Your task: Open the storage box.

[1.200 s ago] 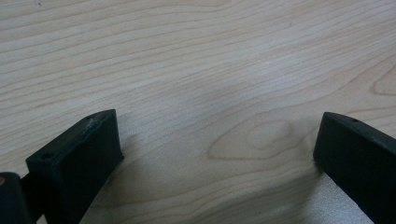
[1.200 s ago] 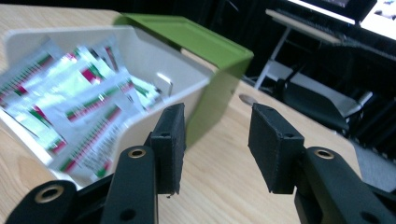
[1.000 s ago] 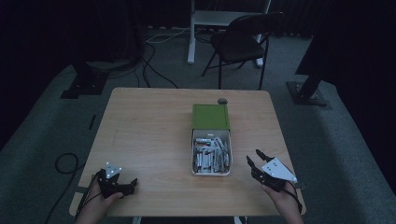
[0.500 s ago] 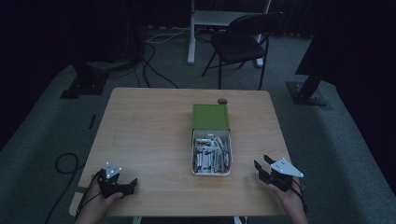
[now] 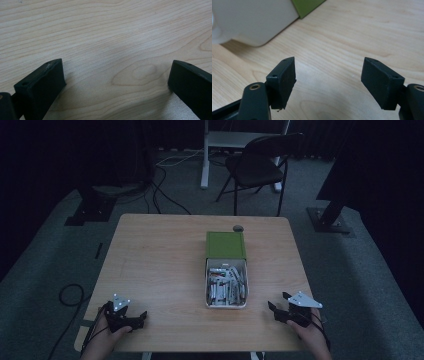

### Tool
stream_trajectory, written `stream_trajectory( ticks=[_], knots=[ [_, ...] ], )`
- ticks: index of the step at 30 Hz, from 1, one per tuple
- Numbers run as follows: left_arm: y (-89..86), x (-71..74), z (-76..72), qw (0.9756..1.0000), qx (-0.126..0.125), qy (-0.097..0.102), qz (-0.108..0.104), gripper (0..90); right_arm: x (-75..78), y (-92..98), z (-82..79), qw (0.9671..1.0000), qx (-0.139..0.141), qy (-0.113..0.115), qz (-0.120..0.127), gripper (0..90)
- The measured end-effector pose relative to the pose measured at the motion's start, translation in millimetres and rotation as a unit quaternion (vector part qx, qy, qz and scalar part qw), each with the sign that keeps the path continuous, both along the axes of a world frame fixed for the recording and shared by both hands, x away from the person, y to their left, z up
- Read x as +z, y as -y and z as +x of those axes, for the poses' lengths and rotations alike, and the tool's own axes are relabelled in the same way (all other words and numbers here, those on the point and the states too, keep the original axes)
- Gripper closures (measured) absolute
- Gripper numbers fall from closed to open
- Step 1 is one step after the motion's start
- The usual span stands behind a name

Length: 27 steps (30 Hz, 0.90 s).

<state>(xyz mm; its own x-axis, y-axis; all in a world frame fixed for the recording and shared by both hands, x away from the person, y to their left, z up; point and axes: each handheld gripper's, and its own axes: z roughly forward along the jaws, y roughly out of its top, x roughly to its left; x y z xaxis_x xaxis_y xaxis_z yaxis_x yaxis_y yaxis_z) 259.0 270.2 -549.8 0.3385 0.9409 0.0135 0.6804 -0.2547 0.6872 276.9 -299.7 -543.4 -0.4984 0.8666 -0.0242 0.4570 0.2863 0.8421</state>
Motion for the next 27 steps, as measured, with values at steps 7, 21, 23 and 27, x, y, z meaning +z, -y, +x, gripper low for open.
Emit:
stream_trajectory(
  ticks=[7, 21, 23, 27],
  knots=[
    [-0.1, 0.0, 0.1, 1.0, -0.001, 0.0, 0.0, 1.5, -5.2, -1.3, 3.7, 0.9997, 0.01, -0.019, -0.011, 19.6],
    [0.1, 0.5, 0.4, 0.9999, 0.012, 0.0, 0.0, 1.5, -8.4, -6.5, 13.9, 0.9964, 0.01, -0.069, -0.048, 17.0],
    [0.1, 0.6, 0.4, 0.9999, 0.011, -0.001, 0.0, 1.5, -8.6, -5.3, 15.3, 0.9961, 0.008, -0.079, -0.039, 17.0],
    [0.4, 0.6, -0.5, 1.0, 0.007, -0.002, 0.001, 1.6, -9.2, -5.6, 16.5, 0.9951, 0.017, -0.09, -0.037, 12.4]
  ],
)
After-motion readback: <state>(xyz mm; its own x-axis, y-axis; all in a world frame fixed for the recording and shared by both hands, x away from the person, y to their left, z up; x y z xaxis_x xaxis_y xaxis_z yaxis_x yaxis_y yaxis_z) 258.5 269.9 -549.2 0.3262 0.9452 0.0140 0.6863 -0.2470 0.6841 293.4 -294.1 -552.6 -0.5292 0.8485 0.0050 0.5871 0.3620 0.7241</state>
